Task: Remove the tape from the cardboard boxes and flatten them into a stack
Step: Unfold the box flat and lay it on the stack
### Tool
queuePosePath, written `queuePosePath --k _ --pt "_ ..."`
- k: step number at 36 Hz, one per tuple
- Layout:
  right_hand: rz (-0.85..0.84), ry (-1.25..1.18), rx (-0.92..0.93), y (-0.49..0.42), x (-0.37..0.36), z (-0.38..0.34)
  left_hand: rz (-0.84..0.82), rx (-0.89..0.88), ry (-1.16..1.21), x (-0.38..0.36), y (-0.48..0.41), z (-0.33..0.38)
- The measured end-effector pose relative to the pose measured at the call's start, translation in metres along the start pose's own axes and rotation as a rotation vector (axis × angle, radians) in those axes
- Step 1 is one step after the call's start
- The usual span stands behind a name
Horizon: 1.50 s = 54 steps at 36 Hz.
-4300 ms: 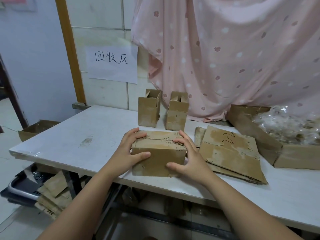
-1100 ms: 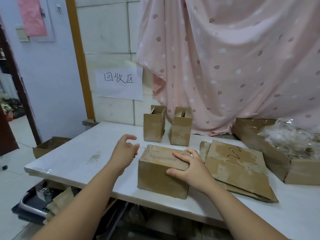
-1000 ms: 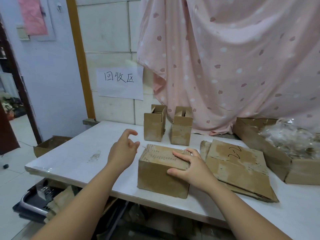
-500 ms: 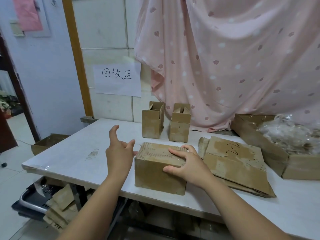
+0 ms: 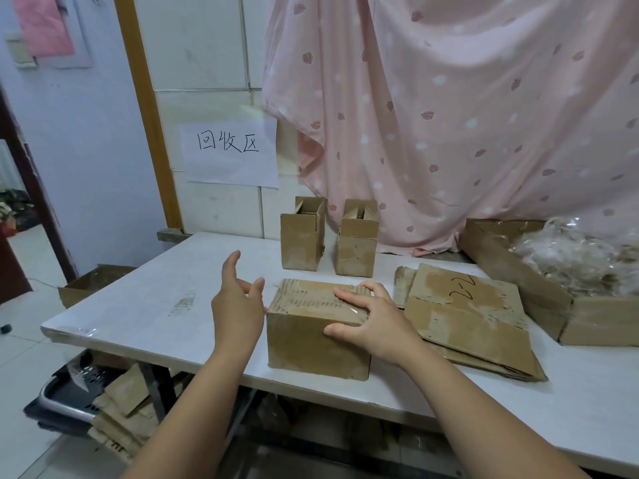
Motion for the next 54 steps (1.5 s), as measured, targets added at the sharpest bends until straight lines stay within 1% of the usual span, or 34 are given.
queuePosePath --k 1,3,4,6,8,9,11,12,15,17,18,20,23,26,30,35,39,44,49,51,54 --pt "0.000 -0.003 0.001 0.000 0.000 0.000 0.022 -0.051 -0.111 0.000 0.003 0.006" --pt "0.000 -0.011 0.002 0.000 0.000 -0.001 0.076 -0.180 -0.435 -0.003 0.009 0.020" --pt "0.000 -0.014 0.002 0.000 -0.001 -0.002 0.073 -0.222 -0.585 -0.008 0.010 0.024" --pt "-0.004 -0.016 0.003 0.000 -0.001 -0.002 0.025 -0.230 -0.772 -0.015 0.010 0.025" --pt "-0.012 -0.022 0.004 0.000 -0.002 -0.001 -0.009 -0.171 -0.833 -0.016 0.004 0.021" --pt "-0.015 -0.026 0.006 0.001 -0.002 -0.001 -0.029 -0.116 -0.815 -0.014 -0.001 0.017" --pt "-0.017 -0.034 0.006 0.001 -0.003 -0.001 -0.101 0.004 -0.683 -0.011 -0.011 0.007" --pt "-0.016 -0.037 0.006 0.001 -0.003 -0.002 -0.155 0.063 -0.565 -0.009 -0.015 0.002" --pt "-0.011 -0.050 0.006 0.001 -0.002 -0.002 -0.376 0.252 -0.041 -0.003 -0.013 -0.018" --pt "-0.007 -0.057 0.010 0.001 -0.002 -0.001 -0.484 0.334 0.255 0.000 -0.007 -0.031" --pt "-0.006 -0.056 0.011 0.001 -0.003 0.000 -0.513 0.372 0.356 0.000 -0.003 -0.039" --pt "0.000 -0.056 0.013 0.000 -0.003 0.000 -0.544 0.436 0.443 -0.002 0.006 -0.055" --pt "0.008 -0.060 0.015 -0.001 -0.003 0.000 -0.568 0.403 0.467 -0.006 0.021 -0.061" --pt "0.008 -0.057 0.014 -0.001 -0.004 0.001 -0.471 0.328 0.407 -0.005 0.025 -0.061" --pt "0.018 -0.062 0.016 -0.001 -0.004 0.000 -0.331 0.301 0.317 -0.001 0.028 -0.058" --pt "0.024 -0.058 0.019 -0.001 -0.004 0.001 -0.263 0.267 0.311 0.005 0.029 -0.051" --pt "0.018 -0.048 0.021 -0.001 -0.004 0.000 -0.288 0.257 0.294 0.007 0.029 -0.045" --pt "0.012 -0.049 0.031 -0.001 -0.005 0.001 -0.370 0.281 0.267 0.006 0.024 -0.035" --pt "-0.012 -0.036 0.035 -0.002 -0.006 0.000 -0.372 0.264 0.304 0.009 0.015 -0.009" --pt "-0.021 -0.042 0.042 -0.002 -0.007 0.000 -0.378 0.235 0.311 0.007 0.011 0.006" --pt "-0.010 -0.055 0.047 -0.002 -0.006 0.002 -0.375 0.110 0.297 0.004 0.007 0.030"
Point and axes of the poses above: each hand's wrist, its own y-axis away from the middle knuckle, its own x-axis out of the back of the hand, z = x × y, the point moved 9 cm from there along -y, towards the middle knuckle, and after that the axes turned 14 degrees about x, right-handed, at the moved point
